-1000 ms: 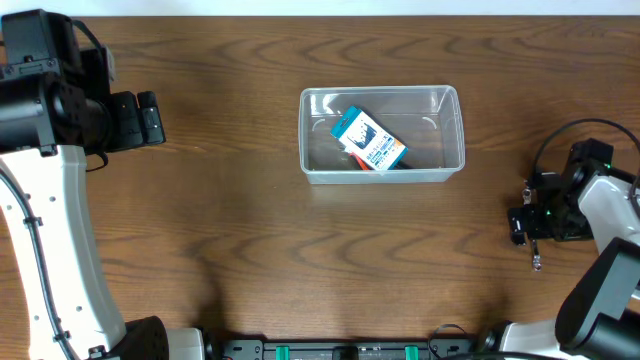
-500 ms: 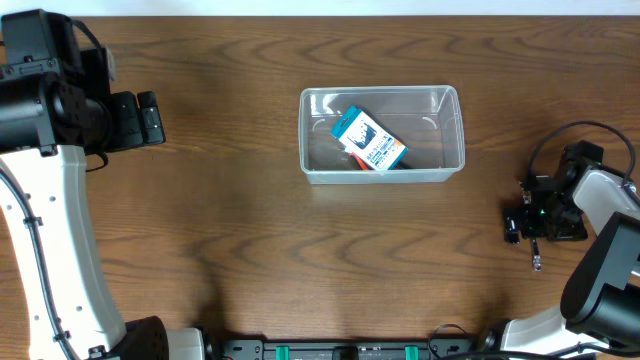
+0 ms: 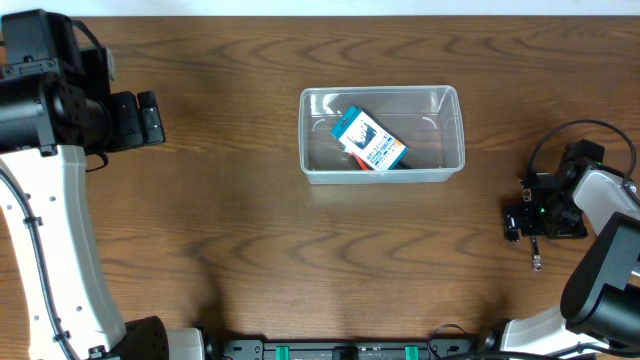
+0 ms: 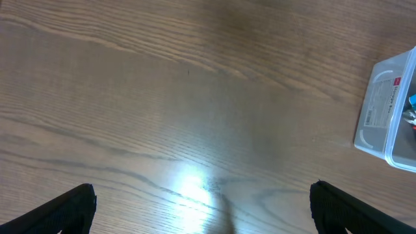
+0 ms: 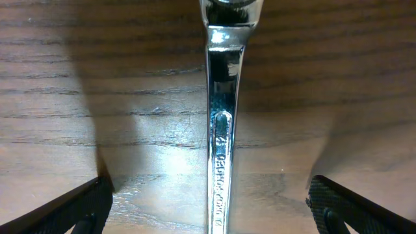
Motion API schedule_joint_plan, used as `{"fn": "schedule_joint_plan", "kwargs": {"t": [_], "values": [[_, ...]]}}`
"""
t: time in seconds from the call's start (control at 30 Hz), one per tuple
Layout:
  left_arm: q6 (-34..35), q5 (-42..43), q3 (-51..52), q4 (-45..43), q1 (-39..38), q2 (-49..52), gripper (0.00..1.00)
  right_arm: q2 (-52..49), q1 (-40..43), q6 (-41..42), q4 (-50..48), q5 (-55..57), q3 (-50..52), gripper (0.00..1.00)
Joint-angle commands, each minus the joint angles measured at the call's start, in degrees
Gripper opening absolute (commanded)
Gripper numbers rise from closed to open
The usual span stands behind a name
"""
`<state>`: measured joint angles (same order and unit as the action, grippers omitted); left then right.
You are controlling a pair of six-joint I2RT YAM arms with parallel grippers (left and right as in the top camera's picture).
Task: Pack container
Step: 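Lower the right gripper onto the chrome wrench shaft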
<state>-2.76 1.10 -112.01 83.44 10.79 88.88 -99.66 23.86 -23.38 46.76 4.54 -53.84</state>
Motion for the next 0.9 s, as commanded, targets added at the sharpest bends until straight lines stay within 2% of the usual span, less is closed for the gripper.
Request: {"fn": "schedule_joint_plan", "kwargs": {"t": [0.0,0.4,0.57,0.73,0.87], "values": [[0.5,-0.09,-1.09,0.04,0.17,0.24,0.98,-0.5,-0.15,1.11,-0.9,0.37,0.13,0.99],[0.5,-0.09,-1.09,0.04,0.17,0.24,0.98,-0.5,-0.15,2.14,-1.16,0.37,1.25,0.86],[0.5,-0.09,-1.09,0.04,0.17,0.24,0.98,-0.5,-0.15,2.14,-1.14,0.39,1.25,0.65],[0.5,-0.09,-1.09,0.04,0.17,0.24,0.98,-0.5,-0.15,2.12,-1.16,0.39,1.27,0.62],[0.5,-0.09,-1.09,0.04,0.17,0.24,0.98,-0.5,-0.15,2.12,-1.16,0.37,1.27,0.51]]}}
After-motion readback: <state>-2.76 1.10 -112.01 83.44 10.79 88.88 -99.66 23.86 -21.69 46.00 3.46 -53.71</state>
